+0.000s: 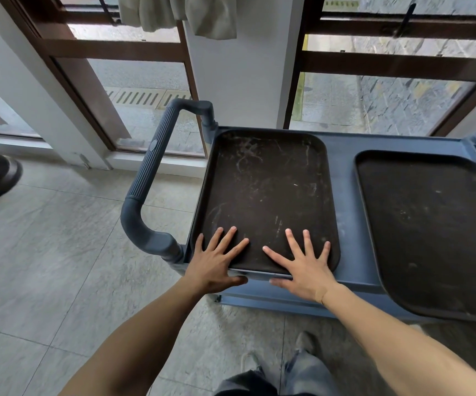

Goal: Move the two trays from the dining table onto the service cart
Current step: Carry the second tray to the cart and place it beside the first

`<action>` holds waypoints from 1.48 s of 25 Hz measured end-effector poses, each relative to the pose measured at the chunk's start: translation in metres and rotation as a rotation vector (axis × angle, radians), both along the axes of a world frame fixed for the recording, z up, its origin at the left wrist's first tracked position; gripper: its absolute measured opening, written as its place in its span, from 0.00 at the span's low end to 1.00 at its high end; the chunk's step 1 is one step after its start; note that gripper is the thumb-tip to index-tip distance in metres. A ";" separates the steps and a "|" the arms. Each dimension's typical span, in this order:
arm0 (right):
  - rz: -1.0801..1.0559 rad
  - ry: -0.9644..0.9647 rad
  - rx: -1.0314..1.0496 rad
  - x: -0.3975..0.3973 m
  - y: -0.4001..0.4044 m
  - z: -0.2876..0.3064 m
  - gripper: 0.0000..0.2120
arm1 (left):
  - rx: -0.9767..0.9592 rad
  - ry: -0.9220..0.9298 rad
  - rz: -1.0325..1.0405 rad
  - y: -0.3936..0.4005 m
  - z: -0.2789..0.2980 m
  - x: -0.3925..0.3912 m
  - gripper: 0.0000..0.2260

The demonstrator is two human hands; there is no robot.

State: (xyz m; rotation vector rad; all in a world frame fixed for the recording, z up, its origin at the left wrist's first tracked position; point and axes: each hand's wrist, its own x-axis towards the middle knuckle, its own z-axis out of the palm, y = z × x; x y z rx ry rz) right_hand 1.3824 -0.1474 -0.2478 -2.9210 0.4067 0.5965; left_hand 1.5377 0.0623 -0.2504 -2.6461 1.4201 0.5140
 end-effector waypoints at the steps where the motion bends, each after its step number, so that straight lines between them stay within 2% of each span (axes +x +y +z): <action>1: 0.012 0.000 0.002 -0.001 0.002 0.001 0.33 | 0.000 -0.005 -0.002 0.000 0.000 0.000 0.41; 5: 0.067 -0.008 0.001 -0.003 0.008 0.003 0.28 | 0.001 -0.011 -0.012 0.002 -0.001 0.000 0.39; 11: 0.071 -0.015 -0.014 -0.001 0.008 0.001 0.28 | 0.015 -0.001 -0.017 0.001 0.000 0.002 0.38; 19: 0.059 0.050 0.037 -0.006 0.008 0.004 0.40 | 0.053 0.014 -0.038 0.003 0.005 0.002 0.39; 25: 0.036 0.072 0.085 -0.013 0.011 0.012 0.41 | 0.069 0.051 0.008 0.002 0.010 -0.008 0.41; 30: 0.050 -0.027 0.028 -0.029 0.002 0.023 0.38 | -0.004 0.067 0.089 -0.001 0.014 -0.011 0.41; 37: -0.028 -0.157 -0.085 -0.063 -0.050 0.044 0.37 | -0.116 0.022 0.047 -0.046 0.030 -0.038 0.41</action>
